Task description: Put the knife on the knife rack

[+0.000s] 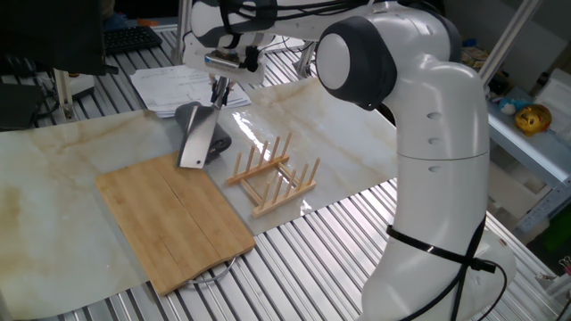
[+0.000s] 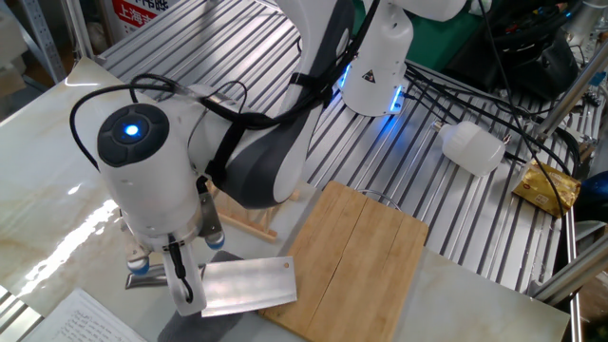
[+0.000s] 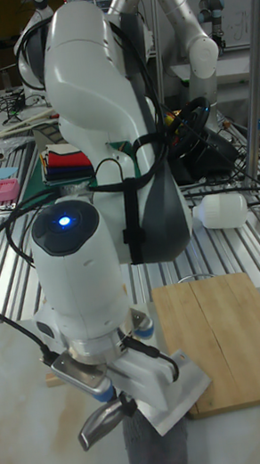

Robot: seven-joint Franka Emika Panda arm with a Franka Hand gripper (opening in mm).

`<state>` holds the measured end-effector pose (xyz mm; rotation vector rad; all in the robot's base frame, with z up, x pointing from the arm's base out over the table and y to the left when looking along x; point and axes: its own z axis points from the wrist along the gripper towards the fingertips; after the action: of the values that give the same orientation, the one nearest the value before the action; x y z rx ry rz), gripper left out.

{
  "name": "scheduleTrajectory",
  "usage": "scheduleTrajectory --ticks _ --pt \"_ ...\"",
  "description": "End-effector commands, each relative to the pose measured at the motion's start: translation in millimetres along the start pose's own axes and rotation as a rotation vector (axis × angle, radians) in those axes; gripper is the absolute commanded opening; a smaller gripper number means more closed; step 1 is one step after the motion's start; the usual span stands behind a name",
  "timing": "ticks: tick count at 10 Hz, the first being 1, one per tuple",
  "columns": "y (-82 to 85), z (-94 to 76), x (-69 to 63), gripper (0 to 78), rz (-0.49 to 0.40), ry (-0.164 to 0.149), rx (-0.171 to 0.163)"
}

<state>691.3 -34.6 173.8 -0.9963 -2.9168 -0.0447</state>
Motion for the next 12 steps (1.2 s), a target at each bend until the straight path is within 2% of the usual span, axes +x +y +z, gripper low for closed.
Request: scheduleTrajectory --ticks 1,2,4,9,12 --pt "-2.1 -5.9 0.2 1.2 -0.005 -0.001 0.004" --pt "-2.1 -5.9 0.2 1.2 -0.005 -0.001 0.004" --pt "-5.7 -17.4 2.1 1.2 -0.013 0.015 0.018" --pt "2.8 -39.6 -4.3 1.2 -0.016 0.031 0.038" --pt "5.0 -41.4 -6.5 1.2 -0.024 0.037 0.048"
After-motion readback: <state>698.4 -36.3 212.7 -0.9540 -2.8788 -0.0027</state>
